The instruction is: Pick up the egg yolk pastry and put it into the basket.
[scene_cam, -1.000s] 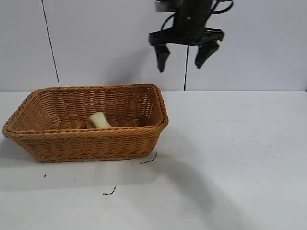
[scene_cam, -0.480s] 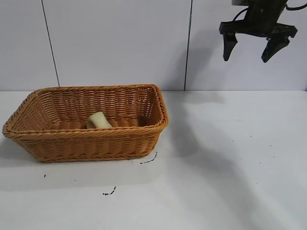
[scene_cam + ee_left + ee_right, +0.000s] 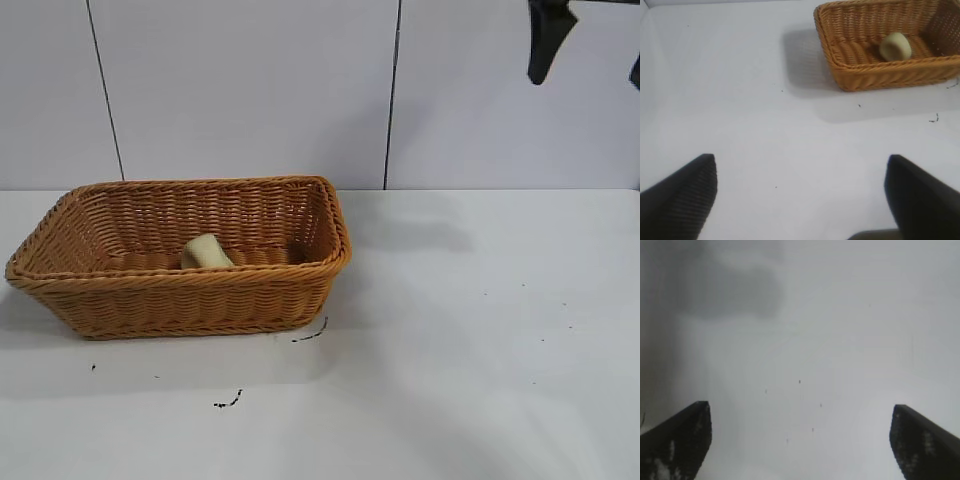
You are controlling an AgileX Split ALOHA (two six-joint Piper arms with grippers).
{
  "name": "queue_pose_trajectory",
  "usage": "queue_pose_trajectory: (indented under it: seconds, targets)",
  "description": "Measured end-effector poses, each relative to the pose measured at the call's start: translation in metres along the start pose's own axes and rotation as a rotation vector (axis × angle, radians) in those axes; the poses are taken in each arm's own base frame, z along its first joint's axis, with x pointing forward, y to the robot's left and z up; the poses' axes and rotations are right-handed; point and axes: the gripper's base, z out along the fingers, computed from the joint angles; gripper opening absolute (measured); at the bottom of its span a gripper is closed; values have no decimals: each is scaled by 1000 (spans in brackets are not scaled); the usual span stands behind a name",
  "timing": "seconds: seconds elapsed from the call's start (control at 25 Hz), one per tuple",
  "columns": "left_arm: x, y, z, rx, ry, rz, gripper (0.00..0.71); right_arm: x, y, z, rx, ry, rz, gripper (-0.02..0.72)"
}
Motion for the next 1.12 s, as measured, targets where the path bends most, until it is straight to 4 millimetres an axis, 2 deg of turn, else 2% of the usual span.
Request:
queue_pose_trajectory:
  seconds: [0.16,0.32,0.48,0.64,0.72,0.8,1.12]
  targets:
    - [0,0,0,0,0,0,693,66,-2,-25,-2,-66,-3,695]
    - [0,0,0,0,0,0,693,126,-3,-39,-7,-206,-3,695]
    - [0,0,0,0,0,0,693,185,-5,-38,-10,-331,-4,696]
    - [0,0,0,0,0,0,693,232,-6,-25,-17,-439,-3,695]
    - [0,0,0,0,0,0,693,247,-5,-19,-33,-490,2,696]
    - [0,0,0,0,0,0,693,257,-5,-23,-41,-567,4,696]
    - [0,0,0,0,0,0,693,274,-5,-32,-46,-705,1,696]
